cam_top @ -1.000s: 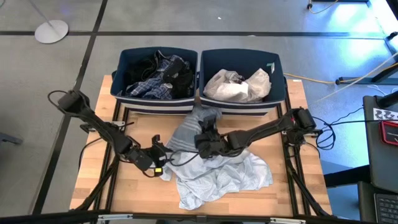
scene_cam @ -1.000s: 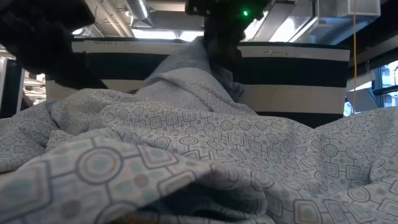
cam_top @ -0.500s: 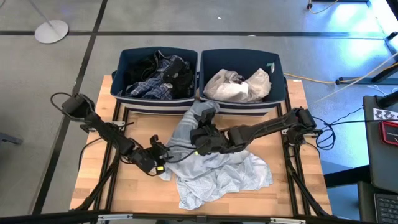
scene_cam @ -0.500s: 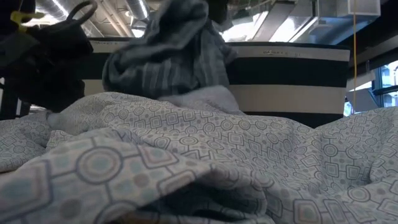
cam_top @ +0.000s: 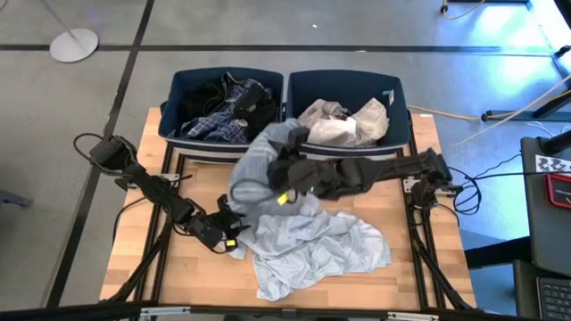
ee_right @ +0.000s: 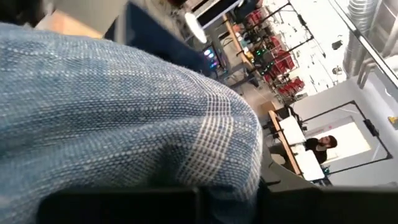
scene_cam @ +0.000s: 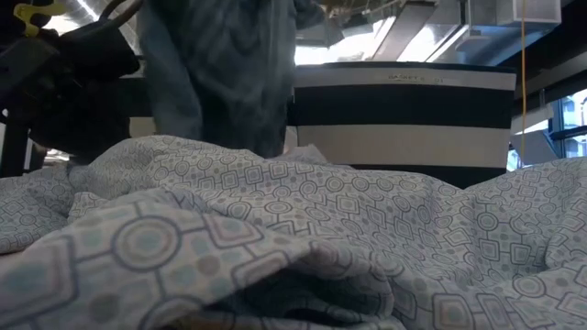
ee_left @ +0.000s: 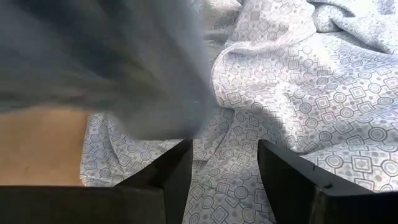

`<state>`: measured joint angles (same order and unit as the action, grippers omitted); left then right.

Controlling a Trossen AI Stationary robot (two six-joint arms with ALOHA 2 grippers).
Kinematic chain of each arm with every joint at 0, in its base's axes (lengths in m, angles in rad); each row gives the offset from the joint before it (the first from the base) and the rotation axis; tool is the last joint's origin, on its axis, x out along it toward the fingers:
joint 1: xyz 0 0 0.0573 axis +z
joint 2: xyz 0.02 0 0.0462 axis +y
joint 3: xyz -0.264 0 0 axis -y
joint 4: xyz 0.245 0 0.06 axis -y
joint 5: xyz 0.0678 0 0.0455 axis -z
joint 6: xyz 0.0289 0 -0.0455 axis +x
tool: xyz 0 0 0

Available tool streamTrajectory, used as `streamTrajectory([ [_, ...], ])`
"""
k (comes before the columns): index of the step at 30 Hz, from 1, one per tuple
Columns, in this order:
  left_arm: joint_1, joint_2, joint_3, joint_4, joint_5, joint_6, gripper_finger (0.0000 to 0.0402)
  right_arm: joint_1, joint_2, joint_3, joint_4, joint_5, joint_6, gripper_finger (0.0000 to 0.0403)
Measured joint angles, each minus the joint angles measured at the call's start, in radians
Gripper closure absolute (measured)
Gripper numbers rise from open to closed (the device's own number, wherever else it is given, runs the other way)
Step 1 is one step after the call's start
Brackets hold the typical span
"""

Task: Sort clothes
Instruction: Put the gray long sleeve shirt into the left blue laundry bin

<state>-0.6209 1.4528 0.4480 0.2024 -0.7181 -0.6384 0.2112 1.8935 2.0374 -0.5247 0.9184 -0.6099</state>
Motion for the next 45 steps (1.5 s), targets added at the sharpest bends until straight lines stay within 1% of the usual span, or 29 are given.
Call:
streamTrajectory([
  [3, 0.000, 0.000, 0.000, -0.002, -0.001, 0.002, 0.0231, -0.042, 0.000, 0.059, 0.003, -0.059, -0.001, 0.0360],
  [7, 0.000, 0.000, 0.000, -0.002, -0.004, 0.000, 0.0231, -0.105, 0.000, 0.125, 0.021, -0.206, 0.023, 0.0361],
  [9, 0.000, 0.000, 0.000, -0.002, -0.011, 0.000, 0.0231, -0.136, 0.000, 0.145, 0.075, -0.259, 0.033, 0.0361],
  [13, 0.000, 0.000, 0.000, -0.003, -0.031, 0.002, 0.0231, -0.197, 0.000, 0.181, 0.168, -0.291, 0.026, 0.0361],
  [15, 0.000, 0.000, 0.000, -0.003, -0.031, 0.002, 0.0231, -0.228, -0.001, 0.197, 0.217, -0.325, 0.033, 0.0361],
  [21, 0.000, -0.001, 0.000, -0.003, -0.031, 0.002, 0.0231, -0.293, -0.002, 0.198, 0.378, -0.409, 0.055, 0.0361],
  [26, 0.000, -0.001, 0.000, -0.003, -0.031, 0.003, 0.0231, -0.338, -0.002, 0.198, 0.447, -0.424, 0.059, 0.0361],
  [28, 0.000, -0.001, 0.000, -0.003, -0.031, 0.003, 0.0231, -0.359, -0.002, 0.197, 0.451, -0.428, 0.083, 0.0361],
  [34, 0.000, -0.001, 0.000, -0.003, -0.056, 0.037, 0.0231, -0.416, 0.005, 0.189, 0.454, -0.491, 0.183, 0.0361],
  [45, 0.000, -0.001, 0.000, -0.002, -0.071, 0.037, 0.0231, -0.494, 0.008, 0.009, 0.455, -0.521, 0.294, 0.0361],
])
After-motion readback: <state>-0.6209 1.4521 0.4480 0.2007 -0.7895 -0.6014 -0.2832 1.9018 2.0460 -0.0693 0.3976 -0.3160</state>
